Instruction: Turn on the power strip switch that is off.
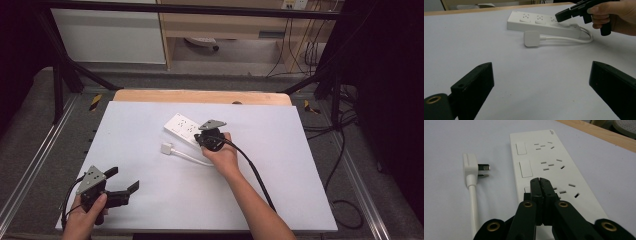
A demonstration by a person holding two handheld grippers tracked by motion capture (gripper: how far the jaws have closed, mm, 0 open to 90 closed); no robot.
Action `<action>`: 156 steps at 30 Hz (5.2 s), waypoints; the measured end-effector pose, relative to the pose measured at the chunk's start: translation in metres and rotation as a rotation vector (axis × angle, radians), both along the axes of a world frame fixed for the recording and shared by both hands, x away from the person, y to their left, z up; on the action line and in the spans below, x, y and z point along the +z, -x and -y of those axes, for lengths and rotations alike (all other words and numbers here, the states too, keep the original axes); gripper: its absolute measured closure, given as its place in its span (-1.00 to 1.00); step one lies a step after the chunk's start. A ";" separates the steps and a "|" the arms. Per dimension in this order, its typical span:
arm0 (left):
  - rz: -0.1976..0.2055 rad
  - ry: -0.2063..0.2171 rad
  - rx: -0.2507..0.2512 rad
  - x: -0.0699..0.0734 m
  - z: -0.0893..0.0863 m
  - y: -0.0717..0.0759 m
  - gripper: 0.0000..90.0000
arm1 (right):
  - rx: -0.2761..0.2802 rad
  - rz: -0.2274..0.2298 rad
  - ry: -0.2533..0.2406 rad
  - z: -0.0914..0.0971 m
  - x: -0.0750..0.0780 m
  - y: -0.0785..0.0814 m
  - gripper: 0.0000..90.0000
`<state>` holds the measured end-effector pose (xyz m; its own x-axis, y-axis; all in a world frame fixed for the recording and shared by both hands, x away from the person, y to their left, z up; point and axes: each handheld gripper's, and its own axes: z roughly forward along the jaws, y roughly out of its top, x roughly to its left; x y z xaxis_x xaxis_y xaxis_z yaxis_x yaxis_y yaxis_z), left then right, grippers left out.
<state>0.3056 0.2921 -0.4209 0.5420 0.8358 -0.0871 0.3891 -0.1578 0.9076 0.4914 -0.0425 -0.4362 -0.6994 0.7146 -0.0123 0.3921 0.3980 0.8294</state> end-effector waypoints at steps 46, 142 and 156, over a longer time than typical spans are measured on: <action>-0.008 0.003 -0.005 -0.001 0.001 0.000 -0.87 | 0.011 0.024 0.008 0.001 -0.006 0.003 1.00; -0.019 -0.024 -0.002 -0.003 0.002 -0.001 -0.87 | -0.090 0.004 -0.108 0.035 0.067 0.001 -0.71; -0.021 -0.029 -0.004 -0.004 0.003 0.000 -0.87 | -0.118 0.022 -0.132 0.056 0.085 0.006 -0.88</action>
<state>0.3058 0.2896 -0.4249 0.5436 0.8360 -0.0744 0.4074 -0.1854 0.8942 0.4852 -0.0981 -0.3514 -0.6110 0.7883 0.0727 0.4111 0.2375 0.8801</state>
